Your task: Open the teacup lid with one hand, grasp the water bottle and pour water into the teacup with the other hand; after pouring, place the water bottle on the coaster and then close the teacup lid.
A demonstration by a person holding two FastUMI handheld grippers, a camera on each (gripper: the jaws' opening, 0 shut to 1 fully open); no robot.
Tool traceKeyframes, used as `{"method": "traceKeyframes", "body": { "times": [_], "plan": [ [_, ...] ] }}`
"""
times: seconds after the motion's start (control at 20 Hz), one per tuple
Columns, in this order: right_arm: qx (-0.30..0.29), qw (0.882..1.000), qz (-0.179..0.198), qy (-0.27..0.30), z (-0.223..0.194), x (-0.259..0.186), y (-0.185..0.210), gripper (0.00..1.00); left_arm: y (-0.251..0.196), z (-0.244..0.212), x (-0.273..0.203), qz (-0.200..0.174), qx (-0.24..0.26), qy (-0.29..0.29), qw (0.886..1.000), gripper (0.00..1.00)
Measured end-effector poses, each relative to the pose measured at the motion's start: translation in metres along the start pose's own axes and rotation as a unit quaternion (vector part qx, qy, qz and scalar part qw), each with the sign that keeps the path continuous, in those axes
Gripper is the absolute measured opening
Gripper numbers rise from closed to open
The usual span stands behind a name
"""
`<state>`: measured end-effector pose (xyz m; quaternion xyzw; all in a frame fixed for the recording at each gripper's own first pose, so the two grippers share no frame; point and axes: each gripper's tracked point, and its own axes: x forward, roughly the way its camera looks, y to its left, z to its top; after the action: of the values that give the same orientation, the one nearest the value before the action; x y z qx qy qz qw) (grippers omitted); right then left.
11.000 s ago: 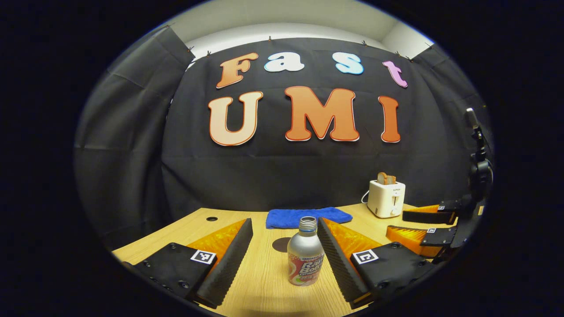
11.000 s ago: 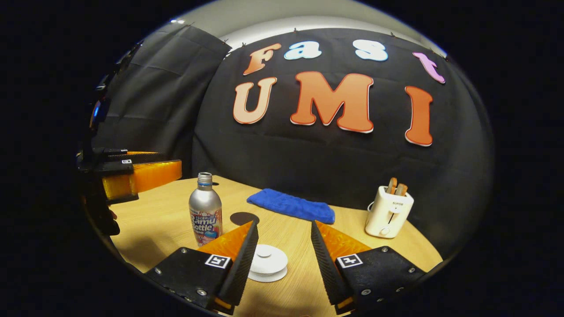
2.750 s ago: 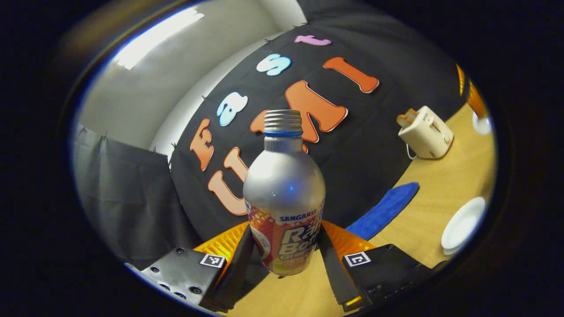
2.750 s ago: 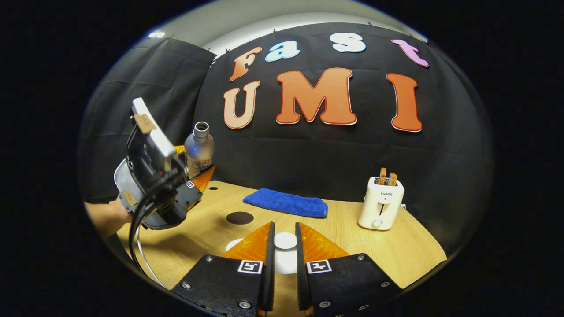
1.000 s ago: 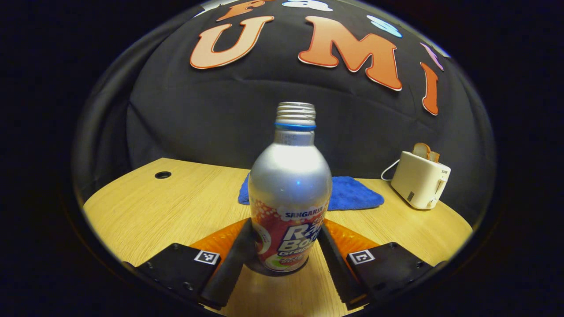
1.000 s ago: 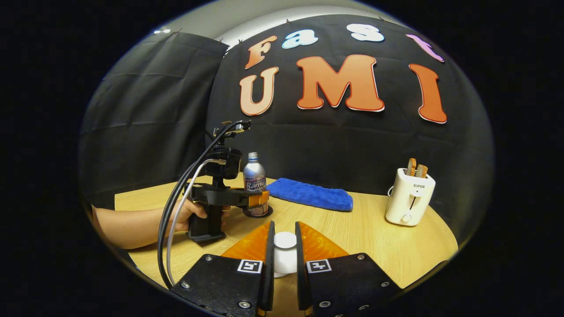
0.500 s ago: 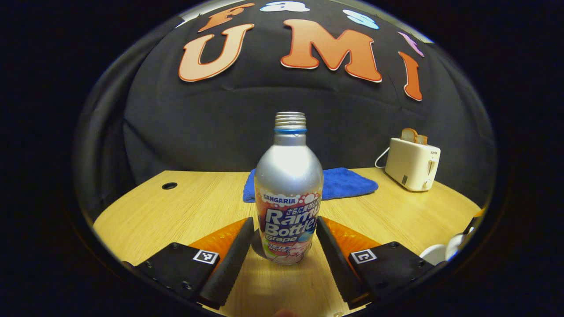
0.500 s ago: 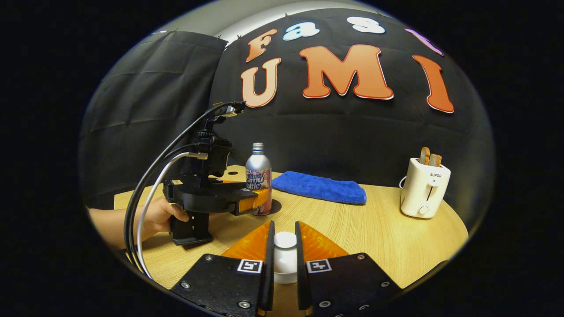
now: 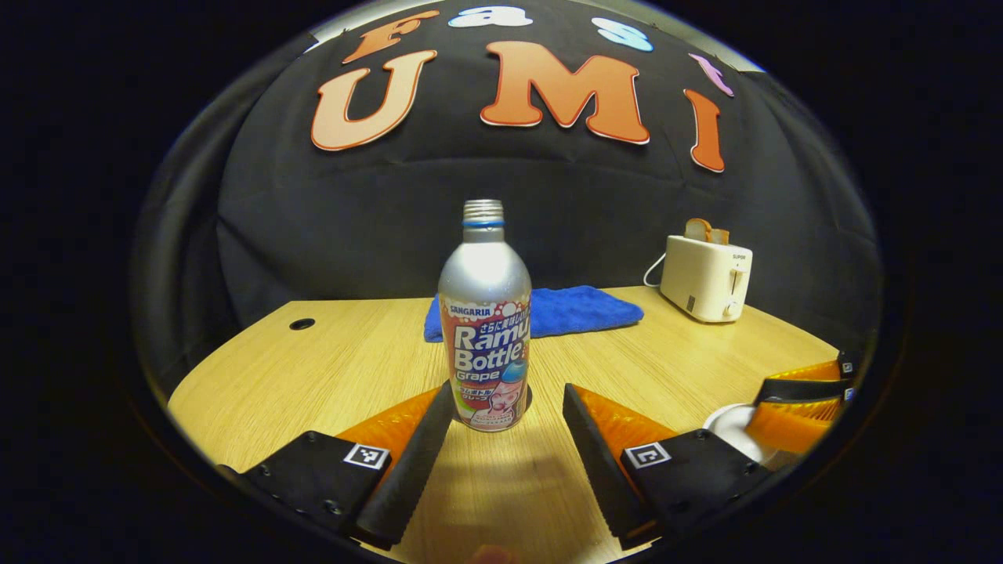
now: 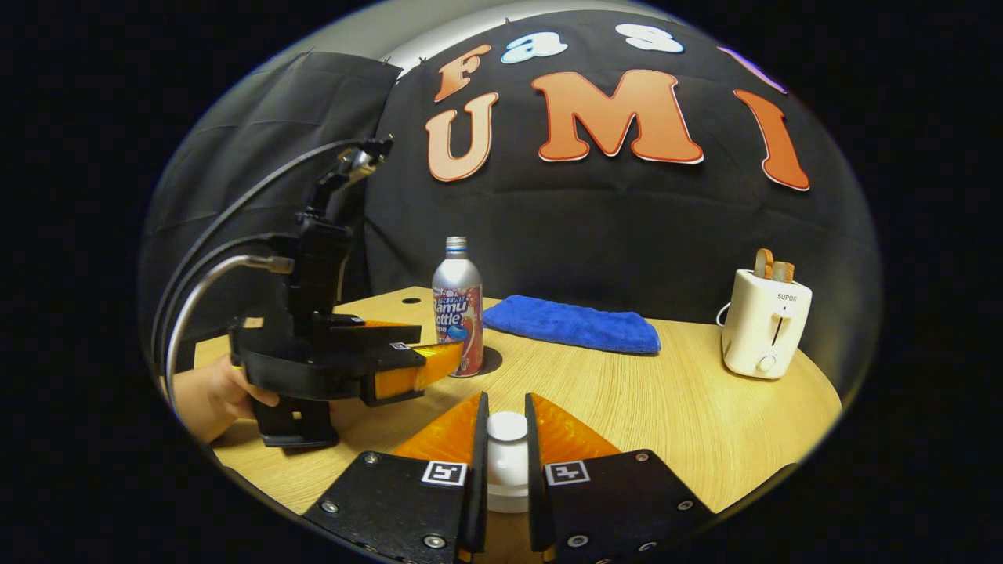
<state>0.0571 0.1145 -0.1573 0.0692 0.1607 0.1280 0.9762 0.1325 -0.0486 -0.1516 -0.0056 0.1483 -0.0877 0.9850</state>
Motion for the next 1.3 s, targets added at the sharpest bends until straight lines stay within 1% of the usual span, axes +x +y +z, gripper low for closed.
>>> {"method": "traceKeyframes", "body": {
  "times": [0.05, 0.1, 0.3, 0.4, 0.45, 0.5, 0.55, 0.6, 0.65, 0.7, 0.75, 0.8, 0.85, 0.9, 1.05, 1.1, 1.15, 1.25, 1.3],
  "plan": [
    [-0.003, 1.0, -0.005, 0.001, -0.003, 0.002, -0.001, 0.22, 0.0, 0.004, -0.006, 0.0, -0.001, -0.005, 1.0, 0.89],
    [-0.004, 1.0, -0.006, 0.005, -0.006, 0.003, 0.0, 0.22, 0.0, 0.008, -0.011, 0.001, -0.004, -0.012, 1.0, 0.93],
    [-0.014, 1.0, -0.015, -0.001, -0.007, 0.004, -0.001, 0.23, -0.001, 0.022, -0.034, 0.006, -0.001, -0.036, 0.999, 0.93],
    [-0.028, 0.999, -0.022, -0.007, -0.003, 0.001, -0.002, 0.27, -0.003, 0.036, -0.044, 0.014, -0.005, -0.057, 0.998, 0.93],
    [-0.032, 0.999, -0.025, -0.015, 0.003, 0.0, -0.002, 0.29, -0.001, 0.044, -0.053, 0.024, -0.006, -0.068, 0.997, 0.93],
    [-0.036, 0.999, -0.028, -0.026, 0.009, -0.003, -0.004, 0.32, 0.003, 0.048, -0.059, 0.032, -0.006, -0.077, 0.997, 0.93],
    [-0.038, 0.998, -0.032, -0.037, 0.017, -0.008, -0.006, 0.39, 0.004, 0.054, -0.064, 0.039, -0.008, -0.088, 0.995, 0.93],
    [-0.039, 0.997, -0.038, -0.05, 0.024, -0.011, -0.009, 0.43, 0.006, 0.06, -0.071, 0.045, -0.009, -0.098, 0.994, 0.93],
    [-0.041, 0.996, -0.044, -0.062, 0.034, -0.017, -0.013, 0.52, 0.008, 0.071, -0.079, 0.048, -0.015, -0.116, 0.992, 0.93],
    [-0.041, 0.995, -0.054, -0.076, 0.045, -0.024, -0.019, 0.59, 0.008, 0.084, -0.088, 0.05, -0.02, -0.14, 0.989, 0.93],
    [-0.04, 0.994, -0.06, -0.087, 0.052, -0.031, -0.023, 0.62, 0.01, 0.092, -0.097, 0.056, -0.017, -0.152, 0.987, 0.93],
    [-0.037, 0.992, -0.069, -0.098, 0.06, -0.038, -0.029, 0.67, 0.014, 0.099, -0.106, 0.065, -0.014, -0.166, 0.984, 0.93],
    [-0.036, 0.99, -0.075, -0.109, 0.068, -0.045, -0.033, 0.69, 0.016, 0.107, -0.113, 0.07, -0.009, -0.177, 0.982, 0.93],
    [-0.036, 0.989, -0.083, -0.121, 0.076, -0.053, -0.038, 0.73, 0.015, 0.114, -0.121, 0.075, -0.006, -0.188, 0.979, 0.97],
    [-0.04, 0.984, -0.104, -0.141, 0.088, -0.073, -0.056, 0.78, 0.02, 0.127, -0.139, 0.092, 0.005, -0.214, 0.973, 0.97],
    [-0.04, 0.982, -0.11, -0.147, 0.091, -0.08, -0.062, 0.84, 0.019, 0.128, -0.144, 0.096, 0.004, -0.219, 0.971, 0.96],
    [-0.039, 0.979, -0.129, -0.152, 0.093, -0.088, -0.075, 0.81, 0.018, 0.128, -0.148, 0.097, 0.004, -0.22, 0.971, 0.89],
    [-0.041, 0.975, -0.151, -0.157, 0.095, -0.098, -0.089, 0.82, 0.019, 0.128, -0.153, 0.101, 0.007, -0.223, 0.969, 0.89],
    [-0.041, 0.974, -0.159, -0.159, 0.096, -0.103, -0.094, 0.82, 0.02, 0.128, -0.155, 0.102, 0.006, -0.224, 0.969, 0.97]
  ]
}}
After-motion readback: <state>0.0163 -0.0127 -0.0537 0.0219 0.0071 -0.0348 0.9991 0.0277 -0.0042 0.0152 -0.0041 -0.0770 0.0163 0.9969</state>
